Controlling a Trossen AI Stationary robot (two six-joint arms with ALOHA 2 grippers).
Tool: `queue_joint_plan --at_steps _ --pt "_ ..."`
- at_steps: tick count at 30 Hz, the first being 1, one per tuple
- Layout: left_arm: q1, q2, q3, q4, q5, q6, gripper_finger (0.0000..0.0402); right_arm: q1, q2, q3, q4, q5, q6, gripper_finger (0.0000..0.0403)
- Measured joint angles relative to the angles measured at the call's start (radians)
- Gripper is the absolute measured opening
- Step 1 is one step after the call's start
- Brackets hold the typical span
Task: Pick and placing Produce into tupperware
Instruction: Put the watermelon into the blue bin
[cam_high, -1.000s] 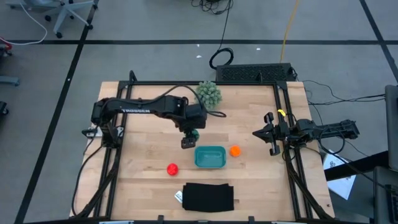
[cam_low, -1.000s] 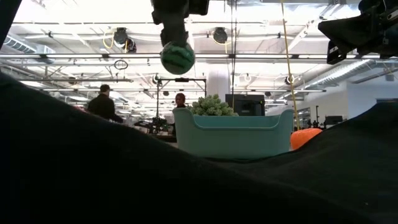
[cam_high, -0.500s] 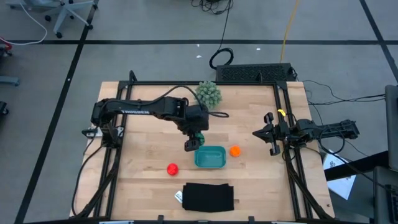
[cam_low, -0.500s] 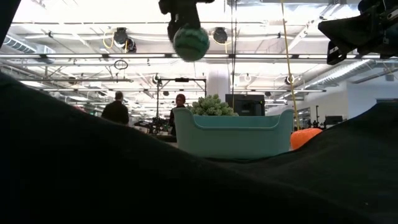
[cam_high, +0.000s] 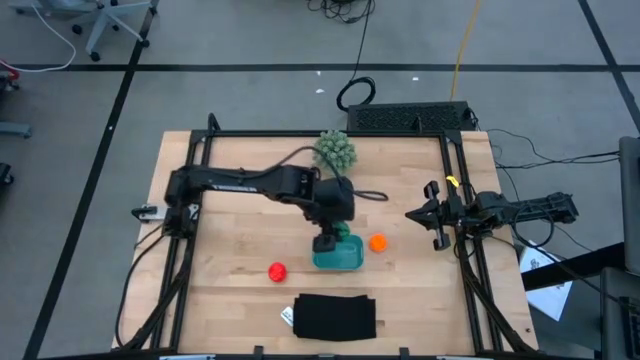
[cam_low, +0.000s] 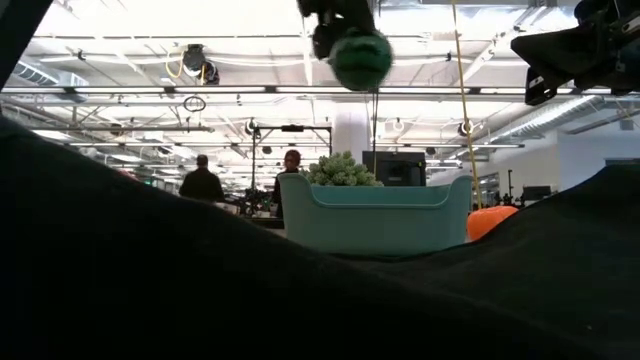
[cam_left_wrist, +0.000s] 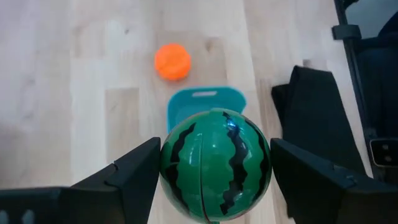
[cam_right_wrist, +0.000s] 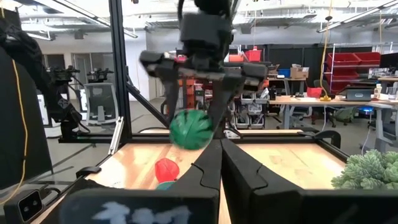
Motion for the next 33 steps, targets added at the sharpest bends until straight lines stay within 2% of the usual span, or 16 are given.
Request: queue_joint_plan --at_steps 8,15,33 --pt "-0.032 0.078 0.009 -0.02 -0.001 0.007 0.028 0.0 0.011 0.0 0.003 -0.001 0.0 0.0" --pt "-0.078 0.107 0.006 -0.028 -0.084 0.031 0.028 0.0 0.01 0.0 0.003 -0.003 0.0 0.0" --pt "-0.089 0.115 -0.171 0.065 -0.13 -0.014 0.028 0.0 0.011 0.0 0.005 -0.003 0.0 0.0"
